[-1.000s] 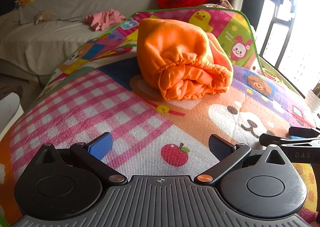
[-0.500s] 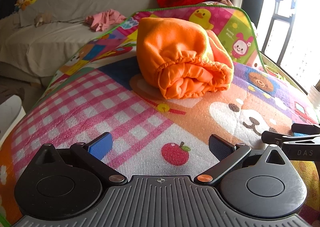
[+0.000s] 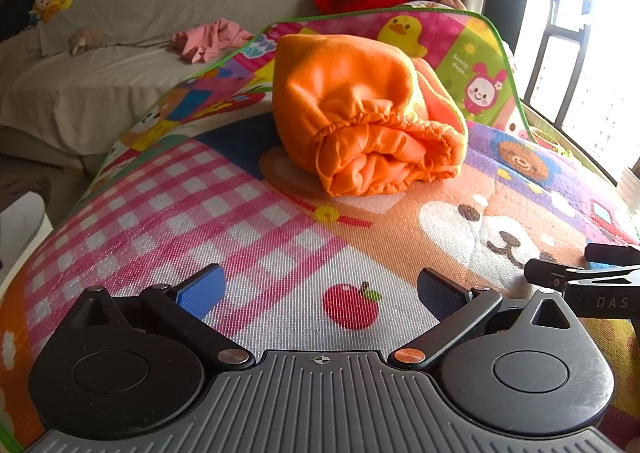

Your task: Fold clothes

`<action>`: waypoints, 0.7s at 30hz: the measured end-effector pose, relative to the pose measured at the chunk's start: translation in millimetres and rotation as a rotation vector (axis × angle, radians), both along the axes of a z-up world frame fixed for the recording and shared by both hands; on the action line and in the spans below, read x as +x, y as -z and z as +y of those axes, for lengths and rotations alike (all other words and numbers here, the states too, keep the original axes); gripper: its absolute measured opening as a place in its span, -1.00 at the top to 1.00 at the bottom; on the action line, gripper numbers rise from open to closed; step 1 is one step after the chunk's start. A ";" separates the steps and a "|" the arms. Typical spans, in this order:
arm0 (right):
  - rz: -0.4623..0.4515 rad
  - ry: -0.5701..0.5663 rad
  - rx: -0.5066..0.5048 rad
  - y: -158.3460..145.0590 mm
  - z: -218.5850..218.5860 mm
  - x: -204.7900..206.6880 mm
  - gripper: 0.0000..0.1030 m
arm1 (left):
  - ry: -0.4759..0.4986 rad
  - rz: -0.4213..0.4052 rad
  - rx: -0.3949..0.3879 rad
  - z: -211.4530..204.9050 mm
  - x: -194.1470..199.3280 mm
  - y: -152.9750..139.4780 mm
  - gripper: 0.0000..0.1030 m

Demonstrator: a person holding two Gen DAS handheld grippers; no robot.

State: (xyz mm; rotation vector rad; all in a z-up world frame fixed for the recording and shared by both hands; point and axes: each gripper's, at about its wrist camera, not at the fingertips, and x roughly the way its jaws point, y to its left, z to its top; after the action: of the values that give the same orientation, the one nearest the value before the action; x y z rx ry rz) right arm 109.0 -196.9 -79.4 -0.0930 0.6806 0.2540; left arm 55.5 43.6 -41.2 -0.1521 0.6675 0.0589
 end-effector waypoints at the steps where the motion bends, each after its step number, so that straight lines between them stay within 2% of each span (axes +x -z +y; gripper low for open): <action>1: 0.000 0.000 0.001 0.0 -0.3 -0.1 -1.00 | 0.000 0.001 0.003 -0.4 0.2 0.0 -1.00; 21: 0.001 0.001 0.001 -0.1 -0.3 0.1 -1.00 | 0.000 0.001 0.010 -1.7 -0.9 -0.4 -1.00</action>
State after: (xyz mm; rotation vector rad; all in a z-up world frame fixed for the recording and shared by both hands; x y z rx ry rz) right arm 109.1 -197.1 -79.3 -0.0922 0.6813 0.2537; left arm 54.6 41.9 -40.8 -0.1430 0.6682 0.0623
